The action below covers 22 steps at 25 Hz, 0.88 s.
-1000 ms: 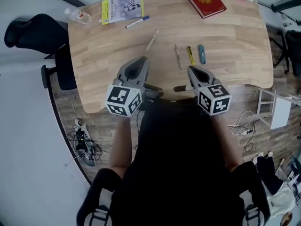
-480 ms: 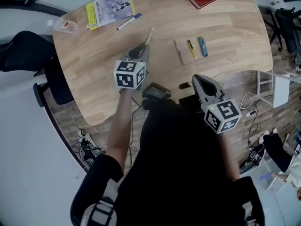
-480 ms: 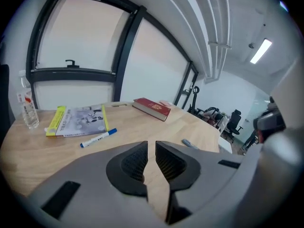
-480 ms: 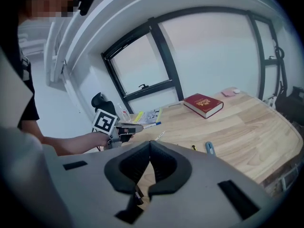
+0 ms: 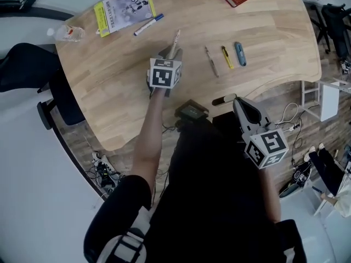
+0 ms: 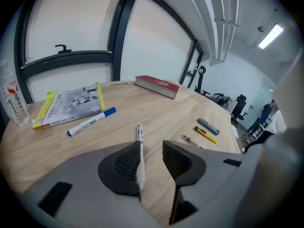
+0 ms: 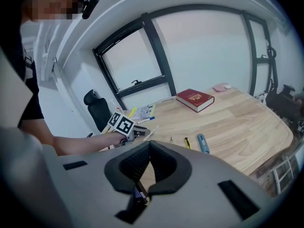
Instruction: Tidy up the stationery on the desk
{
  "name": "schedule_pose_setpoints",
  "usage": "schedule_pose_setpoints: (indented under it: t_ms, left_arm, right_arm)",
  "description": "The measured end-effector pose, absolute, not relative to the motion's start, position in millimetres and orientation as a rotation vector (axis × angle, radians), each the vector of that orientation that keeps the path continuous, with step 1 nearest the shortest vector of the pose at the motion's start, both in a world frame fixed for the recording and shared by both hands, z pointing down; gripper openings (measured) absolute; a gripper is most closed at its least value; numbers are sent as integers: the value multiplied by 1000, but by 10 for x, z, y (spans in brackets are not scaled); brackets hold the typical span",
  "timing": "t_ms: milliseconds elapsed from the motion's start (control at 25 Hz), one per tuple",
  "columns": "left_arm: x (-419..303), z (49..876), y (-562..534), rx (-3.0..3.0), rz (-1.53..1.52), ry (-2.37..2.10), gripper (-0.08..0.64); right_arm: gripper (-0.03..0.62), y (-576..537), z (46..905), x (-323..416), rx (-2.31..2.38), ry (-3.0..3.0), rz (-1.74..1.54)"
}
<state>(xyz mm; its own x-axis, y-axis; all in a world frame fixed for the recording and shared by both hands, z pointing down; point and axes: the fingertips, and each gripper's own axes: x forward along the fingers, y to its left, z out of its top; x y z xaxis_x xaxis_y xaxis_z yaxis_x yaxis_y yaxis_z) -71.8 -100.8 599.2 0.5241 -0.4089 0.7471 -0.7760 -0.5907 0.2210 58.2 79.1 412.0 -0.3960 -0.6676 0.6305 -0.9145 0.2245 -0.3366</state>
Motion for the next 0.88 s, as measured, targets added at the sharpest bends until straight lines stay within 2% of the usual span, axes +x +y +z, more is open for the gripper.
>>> schedule_pose_setpoints:
  t_ms: [360, 600, 880]
  left_arm:
    - [-825, 6414, -1028, 2082, 970, -1001, 153]
    - [-871, 6489, -1015, 2045, 1018, -1054, 78]
    - [-886, 6455, -1001, 1987, 968, -1112, 72]
  right_arm:
    - [21, 856, 4167, 699, 1513, -2094, 996]
    - [21, 918, 4201, 731, 1513, -2091, 1026]
    - [21, 914, 4169, 779, 1503, -2127, 1008]
